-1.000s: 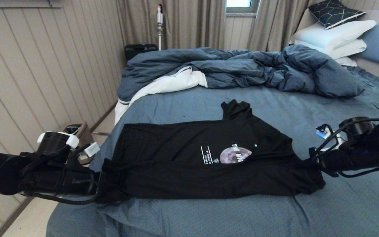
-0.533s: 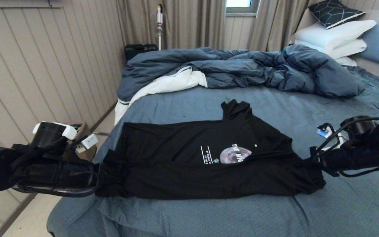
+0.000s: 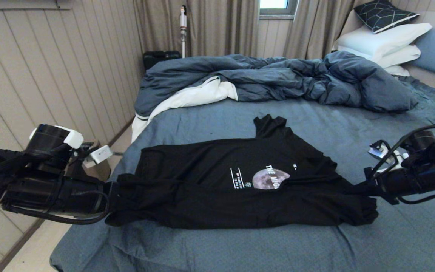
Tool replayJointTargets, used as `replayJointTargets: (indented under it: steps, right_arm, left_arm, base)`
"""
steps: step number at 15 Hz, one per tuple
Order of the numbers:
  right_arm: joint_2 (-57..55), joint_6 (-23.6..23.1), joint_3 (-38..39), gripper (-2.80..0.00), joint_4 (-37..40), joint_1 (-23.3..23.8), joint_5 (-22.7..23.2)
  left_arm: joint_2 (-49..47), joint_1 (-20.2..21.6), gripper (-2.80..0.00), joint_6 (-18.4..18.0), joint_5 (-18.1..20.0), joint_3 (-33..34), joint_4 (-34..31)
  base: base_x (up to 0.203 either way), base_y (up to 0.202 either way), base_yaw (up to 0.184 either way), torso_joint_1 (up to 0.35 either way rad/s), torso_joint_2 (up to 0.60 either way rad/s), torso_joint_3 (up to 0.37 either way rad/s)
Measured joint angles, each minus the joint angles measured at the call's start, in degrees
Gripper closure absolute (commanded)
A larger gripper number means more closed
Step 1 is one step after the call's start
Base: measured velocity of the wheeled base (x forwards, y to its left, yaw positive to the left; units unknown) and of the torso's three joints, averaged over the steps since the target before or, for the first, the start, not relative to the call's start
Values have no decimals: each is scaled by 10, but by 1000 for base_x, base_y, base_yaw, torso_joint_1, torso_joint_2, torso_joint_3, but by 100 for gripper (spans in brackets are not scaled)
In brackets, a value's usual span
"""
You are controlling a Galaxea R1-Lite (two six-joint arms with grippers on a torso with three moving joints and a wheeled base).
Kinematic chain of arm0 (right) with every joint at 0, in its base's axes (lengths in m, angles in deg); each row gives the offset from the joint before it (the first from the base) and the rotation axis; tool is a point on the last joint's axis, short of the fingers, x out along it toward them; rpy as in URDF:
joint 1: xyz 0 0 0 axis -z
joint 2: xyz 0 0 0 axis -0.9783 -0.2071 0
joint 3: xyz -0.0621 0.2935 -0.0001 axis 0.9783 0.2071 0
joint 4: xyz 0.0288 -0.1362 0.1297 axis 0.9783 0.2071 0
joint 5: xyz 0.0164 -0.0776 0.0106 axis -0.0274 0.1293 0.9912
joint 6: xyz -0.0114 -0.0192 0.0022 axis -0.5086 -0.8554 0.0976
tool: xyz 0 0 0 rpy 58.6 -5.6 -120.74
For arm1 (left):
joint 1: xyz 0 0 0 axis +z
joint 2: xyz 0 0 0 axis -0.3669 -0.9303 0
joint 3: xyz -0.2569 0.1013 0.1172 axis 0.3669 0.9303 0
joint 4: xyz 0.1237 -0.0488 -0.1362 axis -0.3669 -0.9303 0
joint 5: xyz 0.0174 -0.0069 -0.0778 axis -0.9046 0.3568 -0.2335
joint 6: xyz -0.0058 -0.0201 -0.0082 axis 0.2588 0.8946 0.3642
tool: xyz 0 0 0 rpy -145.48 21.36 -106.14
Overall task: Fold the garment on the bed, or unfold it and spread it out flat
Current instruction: Fold the black T-shirt
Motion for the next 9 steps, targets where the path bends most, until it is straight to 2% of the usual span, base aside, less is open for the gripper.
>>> replayJointTargets:
  steps: [2, 5, 9]
  right_arm:
    - [1, -7, 0, 0, 22, 10, 0]
    - [7, -54, -8, 0, 80, 33, 0]
    - [15, -120, -40, 0, 179, 67, 0]
  left_arm:
    - [3, 0, 0, -4, -6, -8, -19]
    - [5, 1, 0, -26, -8, -20, -57]
    - [2, 28, 0, -78, -8, -56, -131]
  base:
    - [0, 0, 0, 0, 0, 0]
    - [0, 0, 0, 0, 0, 0]
    - [0, 0, 0, 0, 0, 0]
